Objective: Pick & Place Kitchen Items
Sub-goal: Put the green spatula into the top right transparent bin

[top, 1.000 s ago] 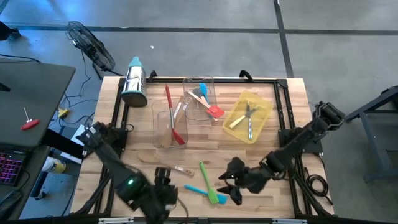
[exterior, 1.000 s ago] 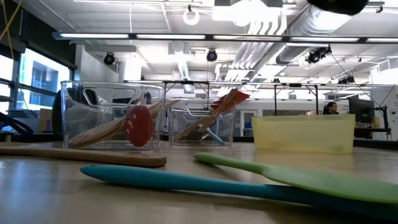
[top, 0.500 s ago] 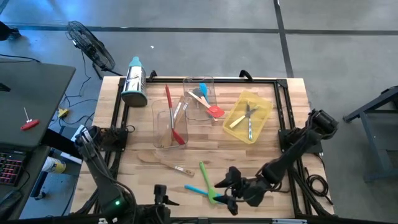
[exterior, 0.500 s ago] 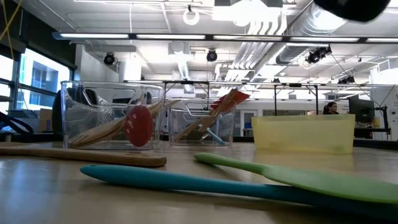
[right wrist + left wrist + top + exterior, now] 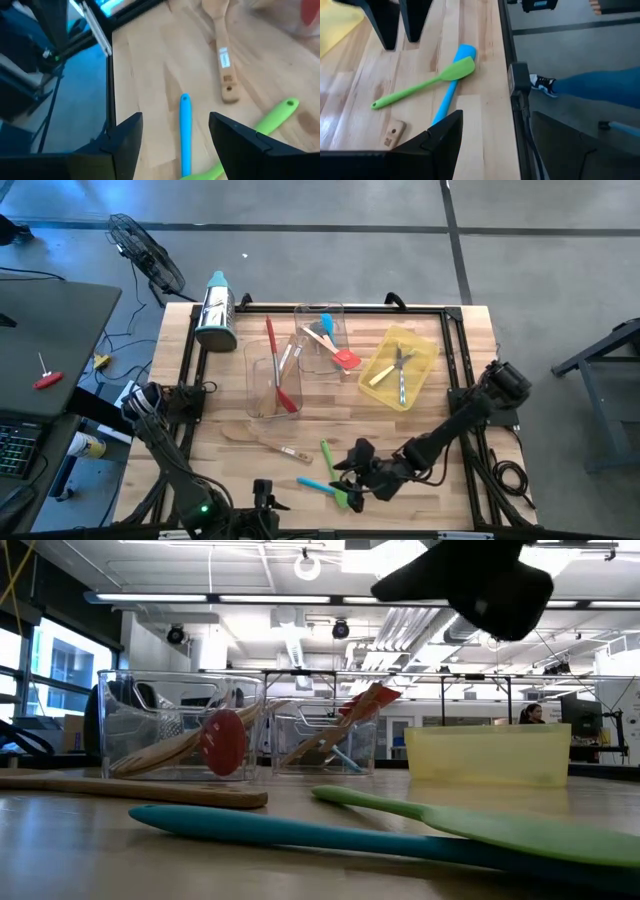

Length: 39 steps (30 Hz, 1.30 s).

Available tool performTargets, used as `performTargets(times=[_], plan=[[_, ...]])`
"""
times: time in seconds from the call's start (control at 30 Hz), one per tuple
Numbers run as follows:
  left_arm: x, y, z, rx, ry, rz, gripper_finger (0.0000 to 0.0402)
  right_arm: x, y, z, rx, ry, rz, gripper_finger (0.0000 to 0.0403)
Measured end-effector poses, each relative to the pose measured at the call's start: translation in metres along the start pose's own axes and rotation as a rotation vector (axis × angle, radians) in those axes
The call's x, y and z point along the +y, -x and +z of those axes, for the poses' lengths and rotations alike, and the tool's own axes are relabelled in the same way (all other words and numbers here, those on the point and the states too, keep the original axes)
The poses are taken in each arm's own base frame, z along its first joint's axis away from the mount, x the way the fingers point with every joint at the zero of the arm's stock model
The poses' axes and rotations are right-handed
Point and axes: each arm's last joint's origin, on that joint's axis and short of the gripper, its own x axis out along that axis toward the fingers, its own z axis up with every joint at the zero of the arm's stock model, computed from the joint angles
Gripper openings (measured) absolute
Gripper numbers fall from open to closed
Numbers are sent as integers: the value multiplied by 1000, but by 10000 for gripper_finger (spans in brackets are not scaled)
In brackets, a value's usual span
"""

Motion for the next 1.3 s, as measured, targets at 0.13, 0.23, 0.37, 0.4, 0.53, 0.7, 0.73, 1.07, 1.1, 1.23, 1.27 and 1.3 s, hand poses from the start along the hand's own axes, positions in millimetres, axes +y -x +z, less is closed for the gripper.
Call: performTargets(times=[0.13,0.23,0.37,0.4,0.53,0.7,0.73,1.07,1.1,1.23,1.27,1.3], plan=[[0,-1,-1,2,3,-10,228,-6,-5,5,63,-9,35,221],[-1,-1,-1,3,0,-10,228,-9,-8,8,89,-12,51,221],[0,-1,-1,6,-16,-6,228,-19,-10,7,101,38,-41,221],[0,-1,-1,3,-29,-2,228,-21,-9,6,100,41,-75,221],[2,-1,0,-32,-60,57,228,-26,-9,6,52,64,-163,221],[6,-1,-2,-33,-90,107,228,-25,-8,5,15,100,-194,221],[6,-1,-3,-28,-97,113,228,-24,-7,4,13,103,-194,221],[18,-10,3,-10,-92,159,228,-23,-25,-23,24,99,-170,221],[20,-11,3,0,-92,159,228,-23,-28,-27,26,106,-170,221],[24,-15,5,30,-81,142,228,-19,-31,-29,6,137,-177,221],[25,-16,6,33,-77,141,228,-18,-31,-29,5,143,-176,221],[27,-17,7,38,-73,138,228,-19,-31,-29,8,151,-178,221]])
